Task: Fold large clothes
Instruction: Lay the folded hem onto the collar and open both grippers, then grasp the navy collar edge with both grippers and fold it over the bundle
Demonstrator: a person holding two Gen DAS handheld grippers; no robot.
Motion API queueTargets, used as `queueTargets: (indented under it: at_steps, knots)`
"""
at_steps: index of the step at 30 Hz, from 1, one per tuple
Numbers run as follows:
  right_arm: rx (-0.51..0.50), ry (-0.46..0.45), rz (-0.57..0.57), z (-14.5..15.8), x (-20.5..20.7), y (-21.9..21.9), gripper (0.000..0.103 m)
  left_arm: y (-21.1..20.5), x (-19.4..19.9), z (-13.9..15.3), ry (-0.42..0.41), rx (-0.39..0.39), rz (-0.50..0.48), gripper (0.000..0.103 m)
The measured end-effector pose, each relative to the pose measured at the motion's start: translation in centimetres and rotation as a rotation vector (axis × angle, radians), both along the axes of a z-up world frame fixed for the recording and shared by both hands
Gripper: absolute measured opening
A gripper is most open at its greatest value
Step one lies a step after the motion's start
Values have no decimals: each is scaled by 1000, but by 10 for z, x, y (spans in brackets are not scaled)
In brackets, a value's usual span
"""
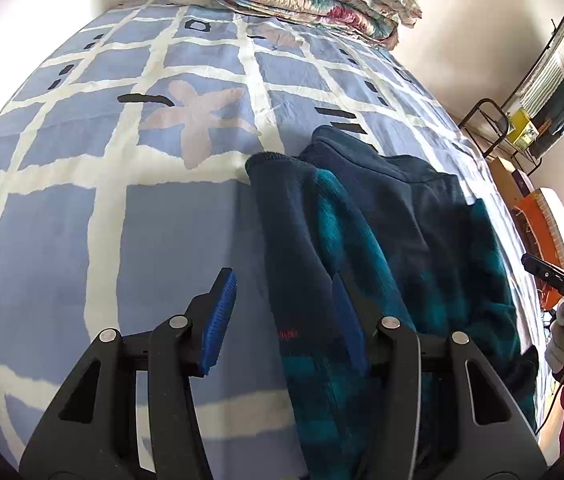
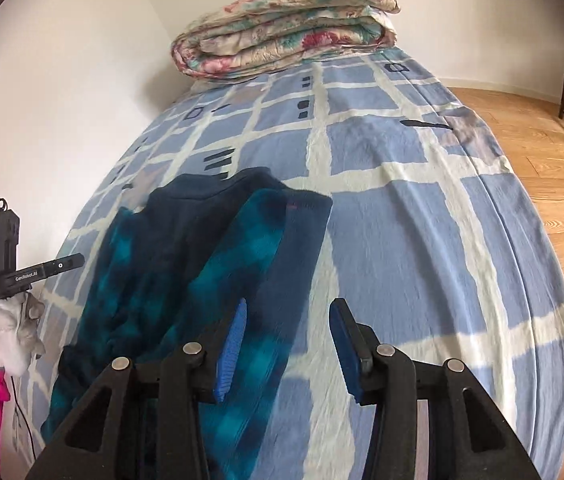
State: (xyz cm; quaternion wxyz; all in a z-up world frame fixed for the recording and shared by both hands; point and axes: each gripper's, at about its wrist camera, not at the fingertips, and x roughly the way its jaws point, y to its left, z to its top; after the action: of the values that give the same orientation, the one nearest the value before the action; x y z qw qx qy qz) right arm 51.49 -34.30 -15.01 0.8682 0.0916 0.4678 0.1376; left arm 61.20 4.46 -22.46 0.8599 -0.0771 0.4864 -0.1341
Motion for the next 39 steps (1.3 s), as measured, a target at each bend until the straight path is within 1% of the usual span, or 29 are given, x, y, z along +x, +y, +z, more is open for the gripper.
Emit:
queueTargets:
  at_steps: [6, 7, 9, 10, 12, 15, 17, 18, 19, 21, 22, 24, 25, 27, 31, 35, 39]
  knots:
    - [20, 31, -44, -29, 49, 5, 46, -7, 41, -25, 28, 21, 18, 51]
    - [17, 31, -48, -32, 54, 6, 46, -10, 46, -29, 30, 29, 25, 51]
    - [0, 31, -44, -38, 65, 12, 46, -18, 53, -37, 29, 42, 7, 51]
    - [-11, 32, -39, -40, 69, 15, 46, -25, 57, -40, 27, 70, -4, 51]
    - [-40, 32, -30, -44, 77, 22, 46, -34, 62, -44, 12, 98, -24, 51]
    - [-34, 34, -18, -49, 88, 29, 46, -36, 66, -45, -11, 98, -31, 51]
    - [-22, 38, -12, -53, 91, 32, 46, -37, 68, -46, -23, 98, -26, 41]
    - [-25, 26, -11, -53, 91, 34, 47, -38, 68, -46, -30, 102, -20, 29]
    - [-25, 22, -6, -53, 91, 35, 41, -39, 68, -46, -34, 100, -19, 19]
    - [-18, 16, 5, -52, 91, 36, 26, -44, 65, -43, -61, 115, -30, 7]
    - [-11, 11, 9, -50, 90, 35, 16, -48, 63, -41, -76, 134, -34, 6]
    - [-24, -11, 20, -43, 87, 37, 12, -51, 59, -35, -101, 141, -38, 5]
    - [-37, -32, 26, -38, 84, 38, 11, -51, 56, -30, -112, 129, -36, 4]
    - [-46, -66, 24, -25, 78, 39, 10, -50, 49, -19, -137, 107, -27, 4]
    - [-12, -105, 6, 0, 67, 34, 10, -53, 30, 9, -176, 82, -34, 4]
    - [11, -143, 13, 28, 48, 32, 10, -60, 1, 40, -227, 75, -50, 4]
    - [26, -191, 40, 65, 15, 30, 9, -64, -41, 71, -274, 37, -66, 4]
